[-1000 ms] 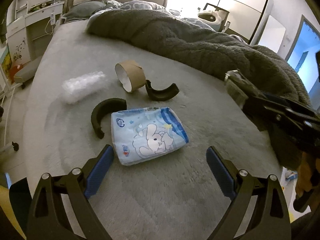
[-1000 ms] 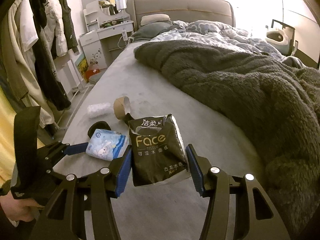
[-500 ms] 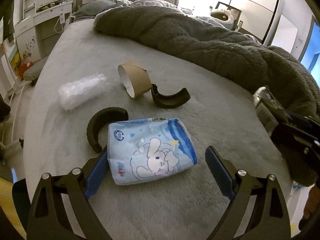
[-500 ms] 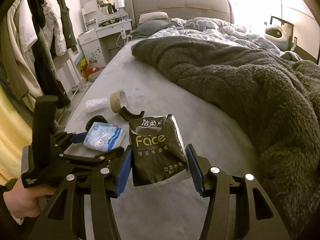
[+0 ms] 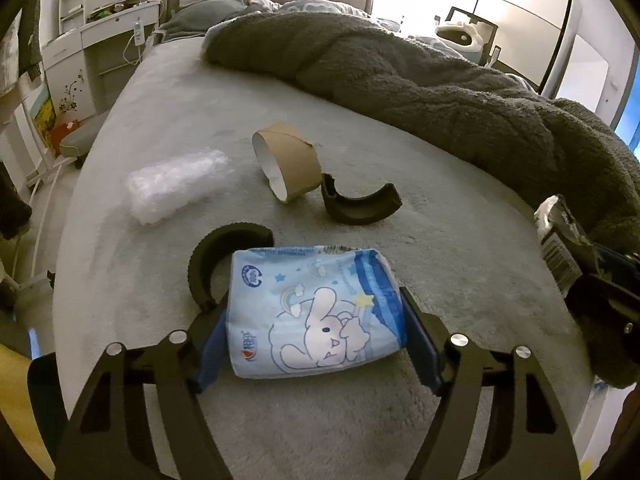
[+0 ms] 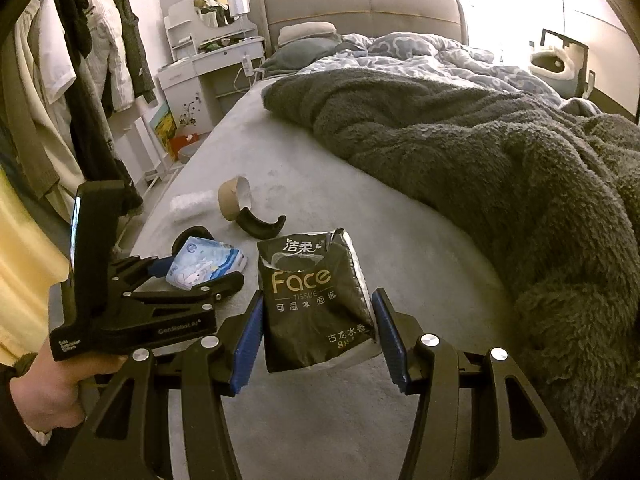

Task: Collect trash
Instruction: 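Lift and carry the diaper pack and tissue pack over the black bin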

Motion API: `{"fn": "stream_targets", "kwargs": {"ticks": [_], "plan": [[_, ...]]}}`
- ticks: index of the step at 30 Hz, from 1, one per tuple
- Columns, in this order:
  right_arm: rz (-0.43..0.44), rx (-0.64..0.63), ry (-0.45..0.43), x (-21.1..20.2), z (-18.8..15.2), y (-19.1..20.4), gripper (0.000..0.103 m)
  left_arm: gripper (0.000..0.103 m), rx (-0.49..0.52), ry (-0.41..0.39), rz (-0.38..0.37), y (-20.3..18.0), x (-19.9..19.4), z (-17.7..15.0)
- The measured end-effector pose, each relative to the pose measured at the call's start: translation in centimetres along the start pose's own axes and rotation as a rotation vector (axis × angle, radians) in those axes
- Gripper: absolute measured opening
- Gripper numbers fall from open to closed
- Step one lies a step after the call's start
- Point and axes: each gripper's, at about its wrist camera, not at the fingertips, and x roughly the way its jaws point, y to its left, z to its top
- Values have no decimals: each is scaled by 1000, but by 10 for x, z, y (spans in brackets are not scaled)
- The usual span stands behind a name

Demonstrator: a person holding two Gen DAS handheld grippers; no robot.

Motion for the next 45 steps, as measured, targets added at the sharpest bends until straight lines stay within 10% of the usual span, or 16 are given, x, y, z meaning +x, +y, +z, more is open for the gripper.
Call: {"fn": "stream_targets", "kwargs": {"ticks": [23,45], "plan": [[32,7,25,19,8,22,54,75,126,-102,-96,10,-72,-15],[86,-65,26,37,34,87,54,75,69,-114,-29,74,-106,-17]]}}
